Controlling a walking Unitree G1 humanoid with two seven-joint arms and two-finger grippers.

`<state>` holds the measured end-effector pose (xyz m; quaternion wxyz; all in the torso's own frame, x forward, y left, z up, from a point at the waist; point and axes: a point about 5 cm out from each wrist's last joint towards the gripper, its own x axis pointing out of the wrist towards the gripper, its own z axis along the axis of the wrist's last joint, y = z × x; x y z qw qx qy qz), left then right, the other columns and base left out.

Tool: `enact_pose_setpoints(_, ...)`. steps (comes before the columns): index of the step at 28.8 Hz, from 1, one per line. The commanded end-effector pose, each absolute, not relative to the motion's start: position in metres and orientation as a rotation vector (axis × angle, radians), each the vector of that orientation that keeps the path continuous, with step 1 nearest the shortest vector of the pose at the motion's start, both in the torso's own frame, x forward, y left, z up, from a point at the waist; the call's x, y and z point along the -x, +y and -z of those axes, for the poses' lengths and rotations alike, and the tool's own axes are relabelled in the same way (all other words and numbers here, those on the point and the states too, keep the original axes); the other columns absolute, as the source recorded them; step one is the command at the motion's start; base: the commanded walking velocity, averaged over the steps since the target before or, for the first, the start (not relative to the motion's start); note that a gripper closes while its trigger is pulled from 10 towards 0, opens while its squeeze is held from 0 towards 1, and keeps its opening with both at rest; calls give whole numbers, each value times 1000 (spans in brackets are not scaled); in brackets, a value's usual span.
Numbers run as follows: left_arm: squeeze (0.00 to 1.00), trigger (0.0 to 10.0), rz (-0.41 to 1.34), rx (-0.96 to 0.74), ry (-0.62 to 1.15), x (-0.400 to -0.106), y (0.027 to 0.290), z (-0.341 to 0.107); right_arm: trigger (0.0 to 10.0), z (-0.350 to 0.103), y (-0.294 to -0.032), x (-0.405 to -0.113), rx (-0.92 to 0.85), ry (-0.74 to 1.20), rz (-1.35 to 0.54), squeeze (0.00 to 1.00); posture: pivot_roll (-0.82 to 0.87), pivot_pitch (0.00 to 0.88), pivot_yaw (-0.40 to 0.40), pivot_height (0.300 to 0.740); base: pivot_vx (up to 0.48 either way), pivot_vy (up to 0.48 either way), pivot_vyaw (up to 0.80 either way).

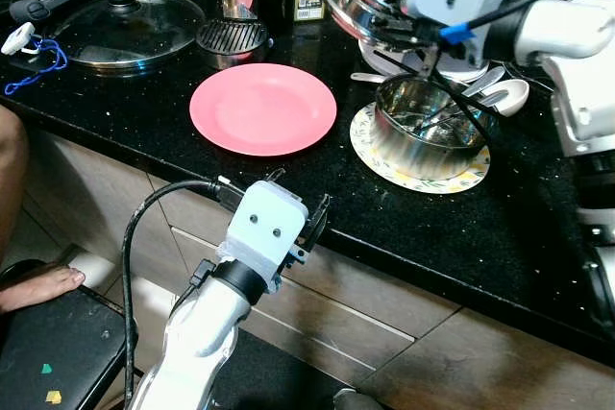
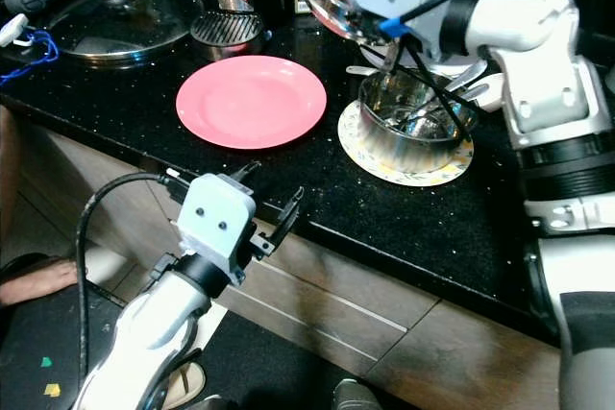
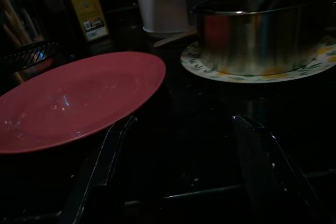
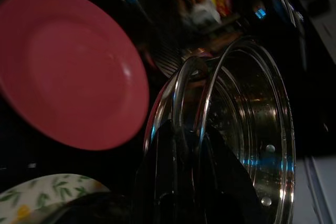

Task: Kitchen organization

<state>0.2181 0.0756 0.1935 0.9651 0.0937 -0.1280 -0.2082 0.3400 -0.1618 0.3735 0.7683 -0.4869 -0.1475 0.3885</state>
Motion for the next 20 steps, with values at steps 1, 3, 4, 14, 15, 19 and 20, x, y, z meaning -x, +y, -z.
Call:
enact_pose_setpoints(1,0,10000,418,-180,-226,-218,76,-188,0,-384,-163,-330,1067,-385,-869,0,27,76,-58,740,0,0,0)
enact_pose_setpoints(3,0,10000,418,-178,-226,-219,76,-188,0,-386,-167,-326,1070,-383,-893,0,25,72,-57,740,0,0,0)
enact_pose_setpoints(4,0,10000,418,-178,-226,-219,76,-188,0,-386,-167,-326,1070,-383,-893,0,25,72,-57,740,0,0,0)
enact_pose_setpoints(14,0,10000,426,-181,-229,-219,75,-188,0,-395,-188,-303,1008,-383,-1020,0,23,64,-48,740,0,0,0)
enact_pose_setpoints(15,0,10000,426,-181,-229,-219,75,-188,0,-395,-188,-303,1008,-383,-1020,0,23,64,-48,740,0,0,0)
enact_pose_setpoints(19,0,10000,428,-186,-233,-222,76,-189,0,-398,-193,-296,986,-382,-1051,0,21,67,-47,740,0,0,-648)
enact_pose_setpoints(20,0,10000,426,-186,-234,-222,76,-190,0,-398,-195,-295,982,-381,-1059,0,20,61,-45,740,0,0,-675)
